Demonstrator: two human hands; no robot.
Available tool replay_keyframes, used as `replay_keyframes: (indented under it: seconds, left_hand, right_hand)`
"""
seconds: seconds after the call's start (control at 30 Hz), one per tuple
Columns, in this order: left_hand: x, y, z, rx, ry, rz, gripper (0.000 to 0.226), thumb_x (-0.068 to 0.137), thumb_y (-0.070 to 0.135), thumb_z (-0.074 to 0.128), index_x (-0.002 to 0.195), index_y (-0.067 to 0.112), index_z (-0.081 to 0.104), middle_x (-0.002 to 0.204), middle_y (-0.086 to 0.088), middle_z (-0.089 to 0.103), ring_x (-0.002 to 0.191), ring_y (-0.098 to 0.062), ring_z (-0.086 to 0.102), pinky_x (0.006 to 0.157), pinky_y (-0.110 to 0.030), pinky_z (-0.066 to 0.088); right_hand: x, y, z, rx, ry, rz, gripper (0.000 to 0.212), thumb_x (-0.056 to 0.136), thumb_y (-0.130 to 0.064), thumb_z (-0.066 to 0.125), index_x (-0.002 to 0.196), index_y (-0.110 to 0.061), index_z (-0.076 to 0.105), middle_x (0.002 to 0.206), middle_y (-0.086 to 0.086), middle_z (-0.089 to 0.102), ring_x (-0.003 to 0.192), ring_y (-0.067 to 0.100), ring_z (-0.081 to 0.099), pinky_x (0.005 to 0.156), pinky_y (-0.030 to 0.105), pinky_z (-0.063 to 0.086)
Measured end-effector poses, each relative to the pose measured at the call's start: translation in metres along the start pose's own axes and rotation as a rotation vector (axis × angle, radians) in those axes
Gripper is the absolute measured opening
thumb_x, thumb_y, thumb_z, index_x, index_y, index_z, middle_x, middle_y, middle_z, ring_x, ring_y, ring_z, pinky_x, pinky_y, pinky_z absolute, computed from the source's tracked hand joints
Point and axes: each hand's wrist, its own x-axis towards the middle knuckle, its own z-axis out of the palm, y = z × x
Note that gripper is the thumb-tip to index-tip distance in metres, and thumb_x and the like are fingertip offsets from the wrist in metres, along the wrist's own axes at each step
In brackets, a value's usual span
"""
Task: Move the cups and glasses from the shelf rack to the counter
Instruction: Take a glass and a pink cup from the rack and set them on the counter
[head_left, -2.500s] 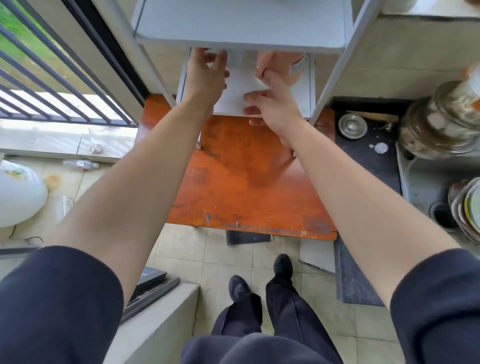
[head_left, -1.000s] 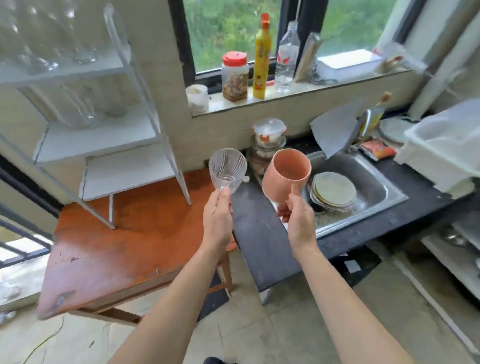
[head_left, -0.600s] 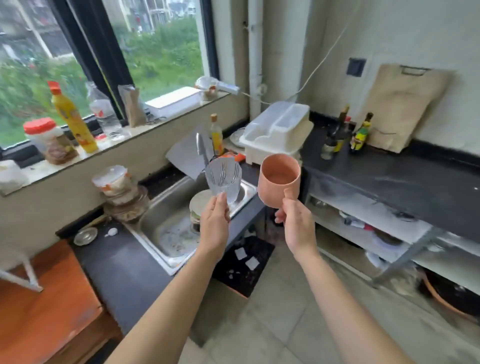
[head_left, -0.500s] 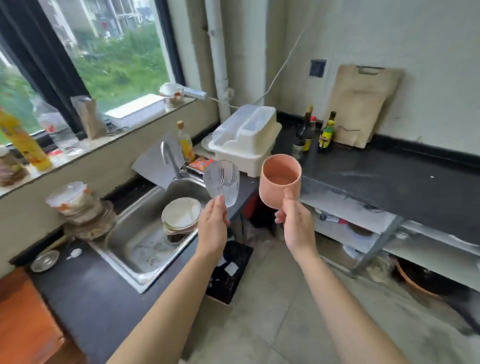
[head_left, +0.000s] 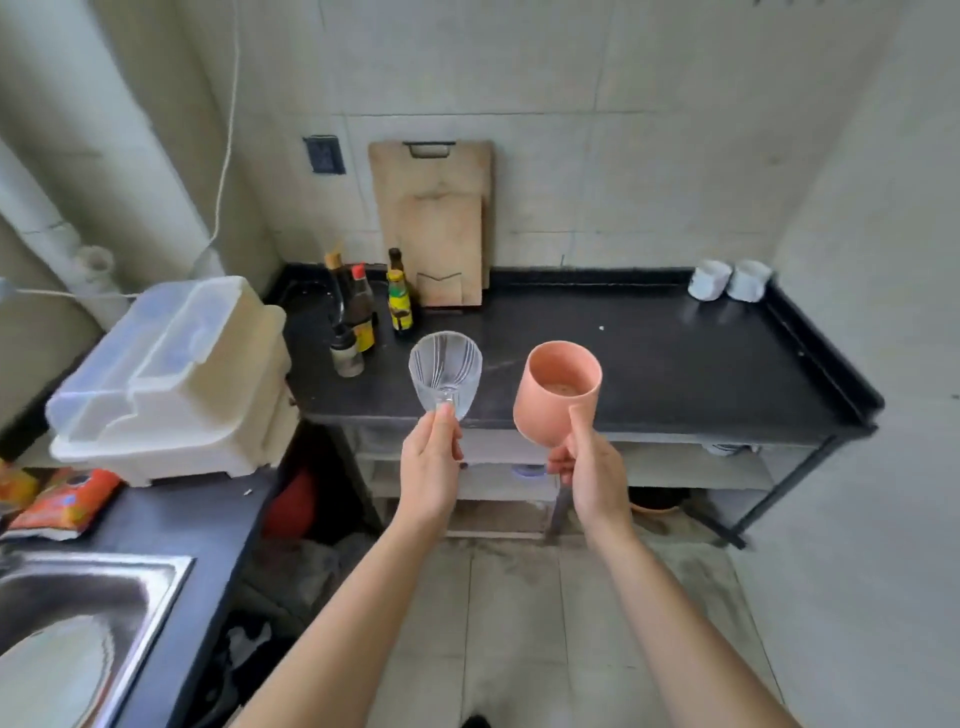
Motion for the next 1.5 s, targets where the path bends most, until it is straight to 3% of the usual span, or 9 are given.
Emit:
replay_keyframes:
  seconds: [0.13, 0.27, 0.37, 0.57, 0.7, 0.93, 1.07, 1.3, 1.5]
  left_hand:
    - [0.062, 0.010, 0.079, 0.012, -0.193, -0.010, 0.043, 0.105, 0.034, 0.042, 0.067, 0.013, 0.043, 0.060, 0.006, 0.040, 0.057, -0.008, 0.037, 0.055, -0.018, 0.033]
    - [0.097, 0.020, 0.158, 0.041, -0.353, -0.023, 0.045, 0.103, 0.040, 0.041, 0.070, 0.011, 0.049, 0.058, 0.006, 0.044, 0.052, -0.004, 0.038, 0.050, -0.013, 0.033]
    - [0.113, 0.019, 0.218, 0.063, -0.472, -0.031, 0.046, 0.104, 0.042, 0.039, 0.074, 0.009, 0.052, 0.062, 0.001, 0.046, 0.055, -0.005, 0.040, 0.056, -0.018, 0.036]
    - [0.137, 0.000, 0.323, 0.088, -0.548, -0.065, 0.044, 0.105, 0.039, 0.039, 0.074, 0.009, 0.052, 0.060, 0.004, 0.047, 0.055, -0.005, 0.040, 0.061, -0.024, 0.037]
    - [0.162, -0.005, 0.400, 0.120, -0.523, -0.098, 0.044, 0.105, 0.038, 0.039, 0.075, 0.010, 0.053, 0.066, -0.002, 0.051, 0.066, -0.012, 0.045, 0.071, -0.028, 0.040]
    - [0.229, 0.001, 0.493, 0.175, -0.410, -0.113, 0.044, 0.105, 0.039, 0.038, 0.082, 0.007, 0.057, 0.073, -0.007, 0.058, 0.073, -0.017, 0.053, 0.080, -0.035, 0.048]
    - [0.269, -0.006, 0.512, 0.240, -0.339, -0.096, 0.045, 0.105, 0.041, 0.036, 0.078, 0.011, 0.057, 0.078, -0.008, 0.061, 0.072, -0.013, 0.054, 0.070, -0.023, 0.042]
    - [0.356, -0.032, 0.536, 0.250, -0.274, -0.103, 0.047, 0.105, 0.040, 0.035, 0.076, 0.009, 0.053, 0.077, -0.007, 0.057, 0.069, -0.013, 0.050, 0.069, -0.025, 0.043]
    - [0.428, -0.074, 0.558, 0.259, -0.293, -0.178, 0.046, 0.105, 0.041, 0.035, 0.078, 0.010, 0.055, 0.079, -0.008, 0.058, 0.072, -0.015, 0.053, 0.070, -0.028, 0.045]
  right_hand:
    - [0.058, -0.020, -0.043, -0.030, 0.176, 0.000, 0.060, 0.098, -0.063, 0.046, 0.070, -0.012, 0.060, 0.071, 0.003, 0.068, 0.064, 0.012, 0.064, 0.066, 0.029, 0.045]
    - [0.096, -0.032, -0.097, -0.048, 0.318, -0.028, 0.060, 0.098, -0.064, 0.044, 0.074, -0.013, 0.065, 0.071, 0.000, 0.069, 0.067, 0.010, 0.065, 0.069, 0.030, 0.045]
    - [0.125, -0.031, -0.138, -0.041, 0.418, -0.018, 0.062, 0.096, -0.069, 0.043, 0.075, -0.015, 0.067, 0.071, 0.001, 0.071, 0.069, 0.011, 0.067, 0.071, 0.031, 0.047]
    - [0.201, -0.014, -0.204, 0.030, 0.488, 0.019, 0.066, 0.096, -0.068, 0.043, 0.079, -0.009, 0.067, 0.070, 0.000, 0.069, 0.059, 0.002, 0.063, 0.070, 0.029, 0.045]
    - [0.273, -0.011, -0.251, 0.014, 0.441, 0.047, 0.067, 0.096, -0.070, 0.040, 0.079, -0.011, 0.069, 0.066, -0.004, 0.069, 0.064, 0.006, 0.065, 0.074, 0.030, 0.048]
    - [0.393, -0.037, -0.301, -0.091, 0.263, 0.069, 0.068, 0.098, -0.069, 0.032, 0.081, -0.015, 0.069, 0.079, 0.001, 0.071, 0.082, 0.015, 0.068, 0.078, 0.030, 0.047]
    - [0.451, -0.047, -0.299, -0.120, 0.188, 0.085, 0.067, 0.098, -0.068, 0.031, 0.086, -0.015, 0.069, 0.082, 0.002, 0.072, 0.084, 0.015, 0.068, 0.083, 0.031, 0.050]
    - [0.551, -0.046, -0.273, -0.166, 0.094, 0.131, 0.067, 0.094, -0.074, 0.028, 0.090, -0.020, 0.069, 0.080, -0.005, 0.073, 0.076, 0.009, 0.067, 0.072, 0.022, 0.045]
    - [0.625, -0.027, -0.249, -0.235, 0.058, 0.211, 0.066, 0.095, -0.073, 0.028, 0.093, -0.022, 0.071, 0.082, -0.008, 0.075, 0.078, 0.004, 0.071, 0.071, 0.019, 0.047]
